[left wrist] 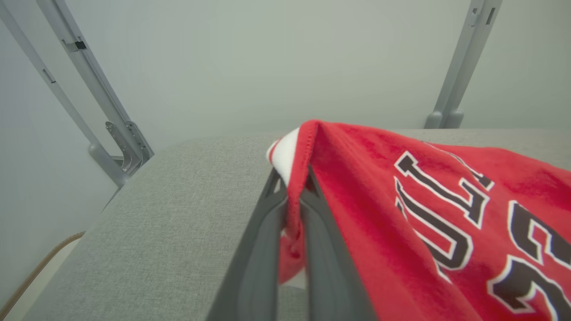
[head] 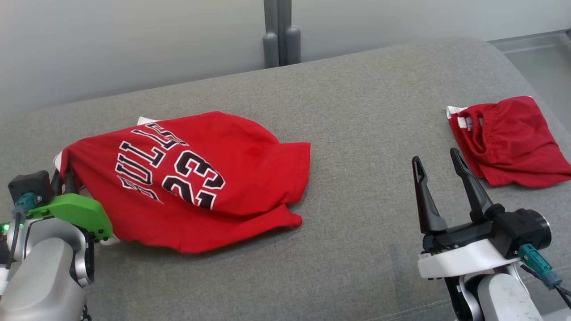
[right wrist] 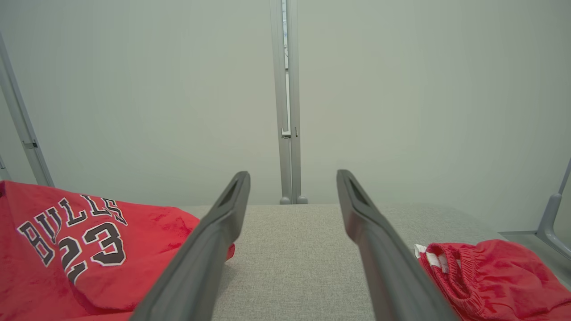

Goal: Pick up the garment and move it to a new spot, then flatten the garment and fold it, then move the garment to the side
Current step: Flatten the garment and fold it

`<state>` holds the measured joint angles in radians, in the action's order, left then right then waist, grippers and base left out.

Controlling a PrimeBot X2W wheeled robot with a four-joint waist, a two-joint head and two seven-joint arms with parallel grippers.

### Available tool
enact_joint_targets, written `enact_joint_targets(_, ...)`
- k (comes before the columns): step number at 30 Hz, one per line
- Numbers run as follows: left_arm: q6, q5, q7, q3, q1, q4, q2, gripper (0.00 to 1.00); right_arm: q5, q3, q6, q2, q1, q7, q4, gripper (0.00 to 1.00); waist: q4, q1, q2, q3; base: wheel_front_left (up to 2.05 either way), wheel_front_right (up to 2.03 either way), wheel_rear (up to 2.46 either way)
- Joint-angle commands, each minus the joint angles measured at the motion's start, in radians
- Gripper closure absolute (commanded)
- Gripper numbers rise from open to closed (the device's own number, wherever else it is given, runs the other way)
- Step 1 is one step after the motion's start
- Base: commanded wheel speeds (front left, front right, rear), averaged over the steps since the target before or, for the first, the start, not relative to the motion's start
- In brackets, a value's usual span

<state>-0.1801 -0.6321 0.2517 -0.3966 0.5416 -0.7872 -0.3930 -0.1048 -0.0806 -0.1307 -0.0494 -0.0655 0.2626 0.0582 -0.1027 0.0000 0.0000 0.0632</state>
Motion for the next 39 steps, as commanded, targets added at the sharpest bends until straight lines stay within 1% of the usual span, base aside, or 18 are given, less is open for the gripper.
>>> enact_joint_targets(1, -0.013, 0.006, 0.0, 0.001, 0.019, -0.019, -0.016, 1.0, -0.001, -0.005, 0.0, -0.002, -0.007, 0.002, -0.006, 0.0, -0.004, 0.0, 0.0, 0.001, 0.0, 0.0, 0.0)
enact_joint_targets(4, -0.025, -0.004, 0.001, 0.011, 0.029, -0.05, -0.013, 1.0, -0.004, -0.011, 0.0, -0.003, -0.014, 0.002, -0.016, 0.0, -0.007, 0.0, 0.0, 0.002, 0.0, 0.0, 0.0)
enact_joint_targets(5, -0.03, -0.008, 0.003, 0.016, 0.03, -0.058, -0.011, 0.73, -0.003, -0.011, 0.0, -0.003, -0.015, 0.002, -0.019, 0.0, -0.007, 0.0, 0.0, 0.001, 0.0, 0.0, 0.0)
enact_joint_targets(6, -0.035, -0.007, 0.004, 0.017, 0.03, -0.068, -0.01, 0.52, -0.002, -0.011, 0.0, -0.003, -0.014, 0.002, -0.022, 0.0, -0.007, 0.0, 0.0, 0.0, 0.0, 0.0, 0.0)
enact_joint_targets(7, -0.037, -0.008, 0.004, 0.018, 0.029, -0.076, -0.007, 0.0, -0.002, -0.011, 0.0, -0.002, -0.012, 0.002, -0.027, 0.0, -0.006, 0.0, 0.0, -0.002, 0.0, 0.0, 0.0)
enact_joint_targets(10, -0.037, -0.013, 0.006, 0.024, 0.024, -0.084, 0.002, 0.0, -0.003, -0.013, 0.0, -0.003, -0.004, 0.002, -0.038, 0.0, 0.0, 0.0, 0.0, -0.008, 0.0, 0.0, 0.0)
enact_joint_targets(16, -0.021, -0.018, 0.014, 0.039, -0.002, -0.052, 0.022, 0.0, -0.011, -0.019, 0.0, -0.003, 0.008, 0.002, -0.059, 0.0, 0.024, 0.0, 0.0, -0.028, 0.0, 0.0, 0.0)
enact_joint_targets(17, -0.012, -0.009, 0.014, 0.049, -0.019, -0.012, 0.033, 0.0, -0.015, -0.021, 0.0, -0.002, 0.015, 0.002, -0.071, 0.0, 0.037, 0.0, 0.0, -0.037, 0.0, 0.0, 0.0)
enact_joint_targets(22, -0.006, 0.033, 0.012, 0.069, -0.108, 0.126, 0.073, 0.0, -0.027, -0.036, 0.0, -0.003, 0.024, 0.002, -0.121, 0.0, 0.079, 0.0, 0.0, -0.06, 0.0, 0.0, 0.0)
enact_joint_targets(23, -0.004, 0.049, 0.012, 0.07, -0.147, 0.178, 0.09, 0.0, -0.032, -0.046, 0.0, -0.002, 0.025, 0.002, -0.146, 0.0, 0.099, 0.0, 0.0, -0.064, 0.0, 0.0, 0.0)
enact_joint_targets(28, 0.003, 0.081, 0.013, 0.058, -0.245, 0.282, 0.14, 0.0, -0.038, -0.081, 0.0, -0.003, 0.006, 0.002, -0.226, 0.0, 0.15, 0.0, 0.0, -0.065, 0.0, 0.0, 0.0)
enact_joint_targets(32, -0.001, 0.102, 0.013, 0.047, -0.297, 0.345, 0.17, 0.0, -0.013, -0.123, 0.0, -0.003, -0.023, 0.002, -0.316, 0.0, 0.195, 0.0, 0.0, -0.06, 0.0, 0.0, 0.0)
enact_joint_targets(35, -0.006, 0.111, 0.013, 0.035, -0.326, 0.386, 0.185, 0.0, 0.042, -0.159, 0.0, -0.003, -0.054, 0.002, -0.407, 0.0, 0.232, 0.0, 0.0, -0.052, 0.0, 0.0, 0.0)
enact_joint_targets(39, -0.006, 0.12, 0.013, 0.02, -0.344, 0.427, 0.202, 0.0, 0.068, -0.188, 0.0, -0.003, -0.1, 0.002, -0.521, 0.0, 0.279, 0.0, 0.0, -0.033, 0.0, 0.0, 0.0)
